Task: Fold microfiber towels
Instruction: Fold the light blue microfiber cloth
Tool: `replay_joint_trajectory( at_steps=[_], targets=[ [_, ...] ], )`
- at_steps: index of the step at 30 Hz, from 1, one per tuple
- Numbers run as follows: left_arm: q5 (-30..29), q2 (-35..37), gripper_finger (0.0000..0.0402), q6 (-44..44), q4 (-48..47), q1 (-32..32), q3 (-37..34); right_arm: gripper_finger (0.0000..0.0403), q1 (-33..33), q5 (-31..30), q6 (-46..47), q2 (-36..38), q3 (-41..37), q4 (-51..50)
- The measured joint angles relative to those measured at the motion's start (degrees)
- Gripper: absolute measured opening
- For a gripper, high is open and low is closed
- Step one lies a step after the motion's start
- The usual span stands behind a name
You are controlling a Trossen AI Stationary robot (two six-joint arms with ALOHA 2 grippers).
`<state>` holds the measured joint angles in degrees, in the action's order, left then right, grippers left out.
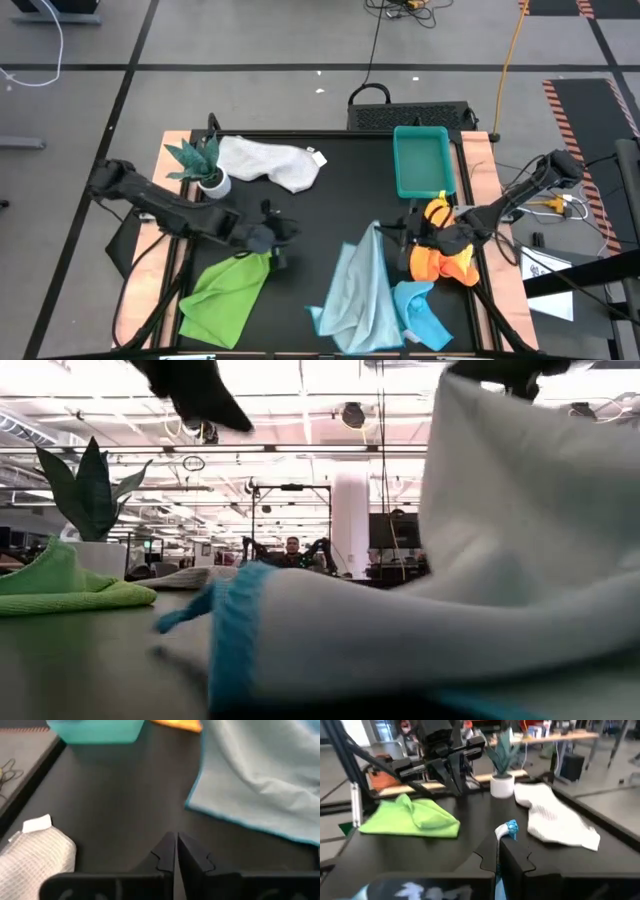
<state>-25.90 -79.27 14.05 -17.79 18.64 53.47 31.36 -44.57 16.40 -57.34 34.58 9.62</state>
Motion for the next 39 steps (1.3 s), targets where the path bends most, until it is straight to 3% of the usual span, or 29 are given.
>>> replay_joint_trajectory(
  at_steps=[4, 9, 13, 16, 20, 25, 29, 35, 39],
  targets=[
    [6.4, -8.0, 0.0039, 0.0, 6.0, -4.7, -2.0, 0.0, -0.9, 9.0, 1.6, 0.0, -2.4, 0.0],
    [13.1, -19.3, 0.0065, -1.9, 24.1, -9.2, -3.0, 0.0, -0.3, 22.4, 5.0, 0.0, -5.3, 0.0],
    [19.7, -28.4, 0.0101, -3.2, 43.9, -11.4, -3.0, 0.0, 0.9, 23.9, 7.0, 0.0, -6.9, 0.3],
    [20.9, -34.8, 0.013, -2.9, 50.9, -12.0, -1.2, 0.0, 1.6, 23.8, 7.1, 0.0, -7.6, 0.9],
    [19.7, -41.1, 0.0152, -2.6, 50.3, -12.0, 3.9, 0.0, 1.8, 23.8, 6.0, 0.0, -8.4, 3.6],
    [18.3, -44.5, 0.0146, 0.0, 43.1, -12.0, 10.2, 0.0, 1.8, 23.8, 5.3, 0.0, -9.1, 4.9],
    [17.8, -44.7, 0.0109, 0.3, 36.4, -11.8, 12.6, 0.0, 1.8, 23.9, 5.3, 0.0, -9.5, 5.5],
    [19.5, -42.8, 0.0013, -3.3, 31.2, -11.2, 12.9, 0.0001, 1.8, 23.9, 5.3, 0.0, -9.5, 5.2],
    [18.2, -37.7, 0.0009, -6.7, 21.1, -9.9, 12.5, 0.0002, 2.1, 23.9, 5.2, -0.1, -9.5, 5.1]
  ],
)
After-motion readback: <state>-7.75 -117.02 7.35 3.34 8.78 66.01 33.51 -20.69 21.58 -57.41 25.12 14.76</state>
